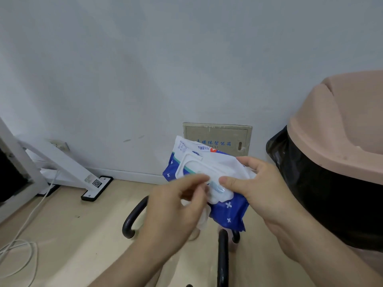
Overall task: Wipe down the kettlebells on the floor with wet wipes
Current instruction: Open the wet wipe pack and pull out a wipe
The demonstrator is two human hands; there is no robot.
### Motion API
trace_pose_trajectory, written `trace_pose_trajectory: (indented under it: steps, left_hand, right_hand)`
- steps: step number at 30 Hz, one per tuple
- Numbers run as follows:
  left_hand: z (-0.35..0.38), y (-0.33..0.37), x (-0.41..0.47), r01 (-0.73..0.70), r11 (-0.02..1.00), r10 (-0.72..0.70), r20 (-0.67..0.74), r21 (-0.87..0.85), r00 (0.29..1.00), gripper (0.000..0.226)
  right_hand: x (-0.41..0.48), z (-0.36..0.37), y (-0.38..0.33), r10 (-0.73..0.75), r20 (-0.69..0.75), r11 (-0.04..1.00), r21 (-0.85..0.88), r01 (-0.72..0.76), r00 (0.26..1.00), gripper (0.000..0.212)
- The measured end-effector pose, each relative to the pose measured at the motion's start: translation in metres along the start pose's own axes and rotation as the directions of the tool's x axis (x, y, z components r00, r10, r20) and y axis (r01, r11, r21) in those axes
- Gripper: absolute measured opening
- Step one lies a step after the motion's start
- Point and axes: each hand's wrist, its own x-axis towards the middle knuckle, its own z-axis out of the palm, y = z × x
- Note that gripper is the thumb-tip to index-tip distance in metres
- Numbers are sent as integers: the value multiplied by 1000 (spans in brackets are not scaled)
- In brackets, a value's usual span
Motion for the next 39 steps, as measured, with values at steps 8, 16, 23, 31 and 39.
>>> trace_pose_trajectory:
  steps: [8, 16, 23, 31, 39]
  left_hand:
    - [-12, -17, 20, 27, 928, 9, -95, 371, 995, 9]
    - [-9, -16, 20, -47, 811, 72, -20, 583, 997, 16]
    - [-10, -21, 22, -55, 835, 22, 67, 547, 998, 18]
    - [-23, -21, 28, 366, 890, -337, 151, -272, 930, 14]
    - [-27, -15, 36, 351, 680, -451, 11, -644, 893, 16]
  right_hand:
    - [-12, 9, -2, -73, 40, 997, -36, 75, 997, 32]
    - [-20, 23, 0, -183, -7, 966, -188, 178, 983, 33]
    - [-17, 23, 5, -170, -24, 958, -239, 159, 985, 30]
    - [-9, 17, 7, -57, -27, 991, -125, 53, 998, 29]
    - [-7, 17, 4, -28, -27, 999, -33, 28, 999, 29]
